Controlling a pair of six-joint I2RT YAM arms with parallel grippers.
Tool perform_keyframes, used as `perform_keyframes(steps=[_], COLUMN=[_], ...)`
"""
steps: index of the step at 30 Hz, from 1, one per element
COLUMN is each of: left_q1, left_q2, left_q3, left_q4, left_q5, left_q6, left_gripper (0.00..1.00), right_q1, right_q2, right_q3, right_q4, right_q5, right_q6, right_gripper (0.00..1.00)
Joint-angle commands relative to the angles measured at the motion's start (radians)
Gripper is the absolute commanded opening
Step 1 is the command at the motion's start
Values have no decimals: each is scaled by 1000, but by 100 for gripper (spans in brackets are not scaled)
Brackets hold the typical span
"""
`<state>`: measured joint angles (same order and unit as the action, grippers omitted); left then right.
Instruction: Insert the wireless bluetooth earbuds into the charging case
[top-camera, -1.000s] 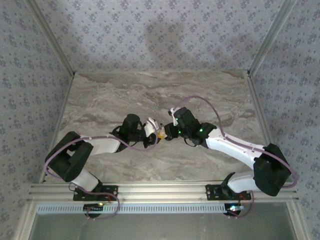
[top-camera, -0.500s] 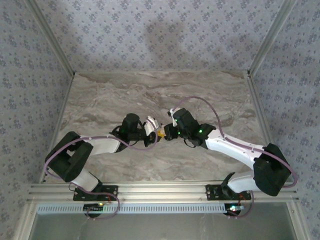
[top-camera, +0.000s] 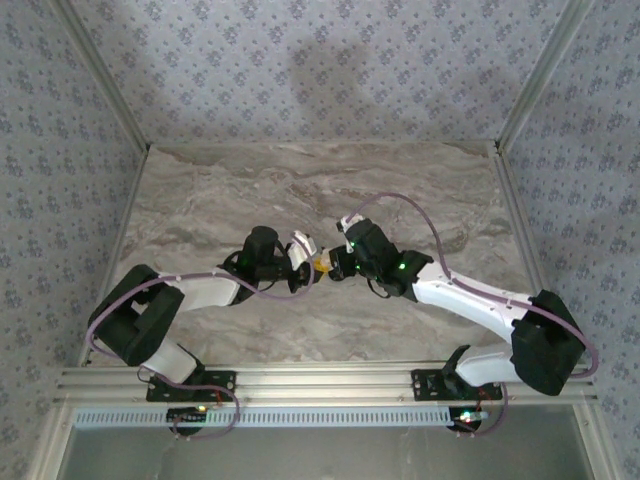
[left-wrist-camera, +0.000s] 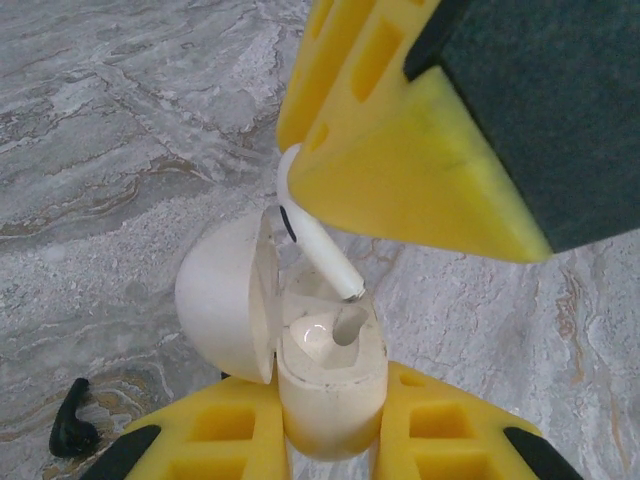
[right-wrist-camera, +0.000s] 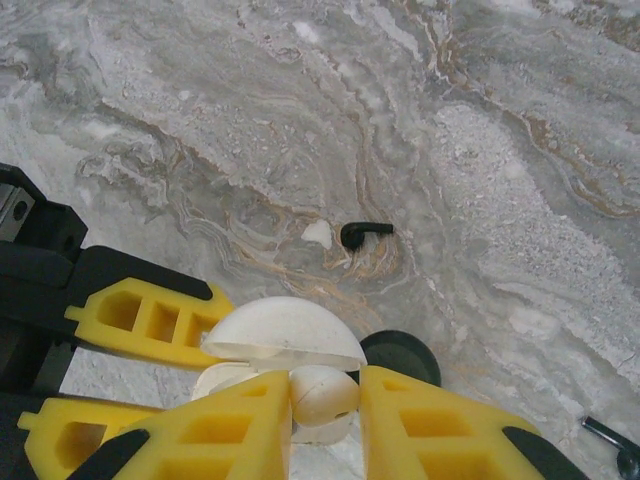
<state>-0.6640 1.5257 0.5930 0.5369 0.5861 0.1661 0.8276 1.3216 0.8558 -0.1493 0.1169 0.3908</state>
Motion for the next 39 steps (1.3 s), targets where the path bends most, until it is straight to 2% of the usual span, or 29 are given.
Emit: perform_keyframes(steps=[1, 17, 39], left_q1=[-7, 8, 10], left_q2=[-32, -38, -65], left_q3=[10, 1, 15], left_q4=[50, 138, 109], left_q5=[12, 9, 18], left_q6=[-29, -120, -88], left_gripper=[5, 6, 6], right_q1=[11, 29, 35], right_q2=[-21, -59, -64], right_q3=[-9, -46, -60], right_q4=[34, 37, 73], right_q5=[45, 97, 7], right_q6=[-17, -33, -73], right_gripper=[26, 26, 26])
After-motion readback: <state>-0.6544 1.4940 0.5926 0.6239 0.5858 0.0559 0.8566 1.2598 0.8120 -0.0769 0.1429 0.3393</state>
